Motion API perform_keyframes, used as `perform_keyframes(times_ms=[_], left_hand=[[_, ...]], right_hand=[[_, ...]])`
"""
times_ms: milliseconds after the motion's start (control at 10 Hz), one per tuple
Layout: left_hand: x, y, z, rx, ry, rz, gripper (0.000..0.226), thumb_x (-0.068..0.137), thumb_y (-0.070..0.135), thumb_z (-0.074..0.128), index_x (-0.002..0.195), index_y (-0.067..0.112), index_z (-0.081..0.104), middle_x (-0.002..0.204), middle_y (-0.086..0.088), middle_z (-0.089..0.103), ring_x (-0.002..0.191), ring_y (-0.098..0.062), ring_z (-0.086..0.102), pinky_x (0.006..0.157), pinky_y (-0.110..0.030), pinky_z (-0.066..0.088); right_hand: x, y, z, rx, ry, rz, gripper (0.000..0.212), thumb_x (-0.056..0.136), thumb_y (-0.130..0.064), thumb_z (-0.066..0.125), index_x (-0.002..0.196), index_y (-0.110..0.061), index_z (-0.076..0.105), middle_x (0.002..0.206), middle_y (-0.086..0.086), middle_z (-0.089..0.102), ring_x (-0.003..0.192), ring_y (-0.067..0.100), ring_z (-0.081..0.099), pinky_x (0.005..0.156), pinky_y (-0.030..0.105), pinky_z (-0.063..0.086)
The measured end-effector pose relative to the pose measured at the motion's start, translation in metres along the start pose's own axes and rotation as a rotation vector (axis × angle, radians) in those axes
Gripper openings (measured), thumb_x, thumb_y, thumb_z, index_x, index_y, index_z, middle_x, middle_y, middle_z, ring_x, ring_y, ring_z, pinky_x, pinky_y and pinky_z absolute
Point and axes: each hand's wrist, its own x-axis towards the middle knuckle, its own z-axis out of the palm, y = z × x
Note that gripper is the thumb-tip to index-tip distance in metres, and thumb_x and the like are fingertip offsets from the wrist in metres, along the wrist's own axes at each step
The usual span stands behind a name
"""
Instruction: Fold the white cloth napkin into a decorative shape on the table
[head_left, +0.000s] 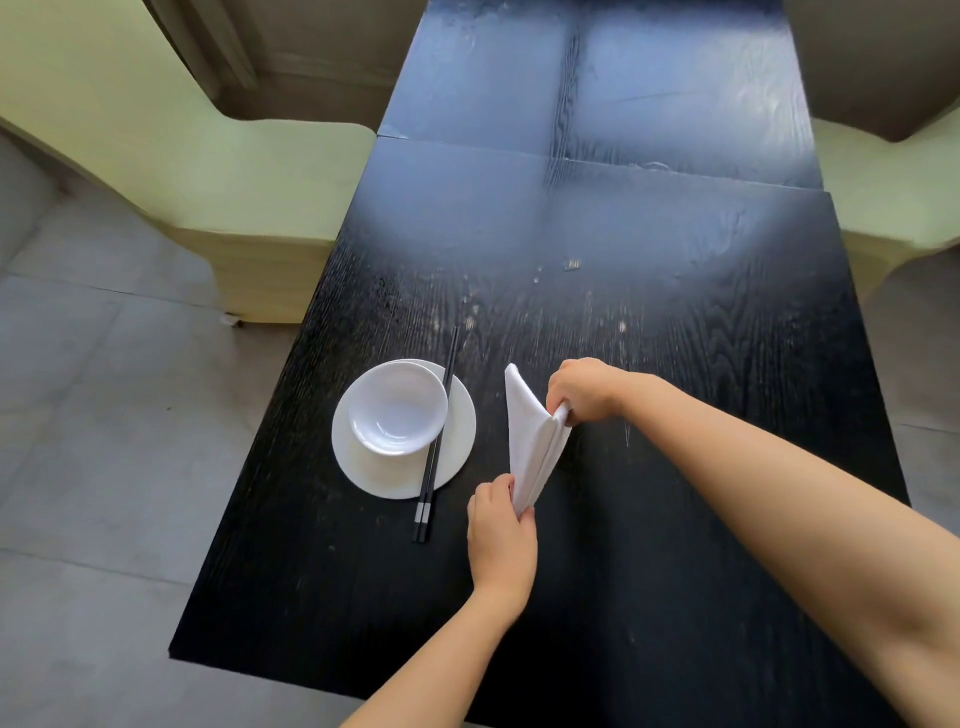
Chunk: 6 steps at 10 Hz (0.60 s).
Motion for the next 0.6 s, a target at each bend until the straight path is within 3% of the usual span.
perform_keyframes(times_ms=[300,500,600], left_hand=[[-0.002,0.005,-0.002,0.041,-0.014,-0.001,0.03,0.088,0.015,0.058,0.117,0.018,0.05,0.108,0.003,0.05,0.104,-0.012,0.046,0.077,-0.02,0.036],[-0.008,0.01,-0.016,0.165,-0.067,0.042,0.036,0.086,0.023,0.061,0.119,0.017,0.047,0.112,0.0,0.052,0.108,-0.017,0.047,0.079,-0.026,0.044],[-0.005,0.014,-0.027,0.251,-0.108,0.083,0.052,0.084,0.031,0.063,0.129,0.015,0.041,0.12,-0.003,0.051,0.114,-0.021,0.046,0.087,-0.034,0.046]], right_hand=[[-0.017,0.005,0.011,0.02,0.152,0.094,0.027,0.085,-0.022,0.059,0.112,-0.027,0.062,0.121,-0.001,0.056,0.115,0.022,0.043,0.096,0.033,0.038],[-0.037,-0.005,0.012,0.216,0.247,0.259,0.05,0.085,-0.022,0.059,0.133,-0.025,0.046,0.141,-0.003,0.045,0.13,0.024,0.035,0.103,0.038,0.034],[-0.055,-0.008,0.014,0.445,0.3,0.4,0.06,0.083,-0.022,0.063,0.138,-0.022,0.039,0.145,-0.001,0.041,0.133,0.027,0.032,0.103,0.043,0.034]])
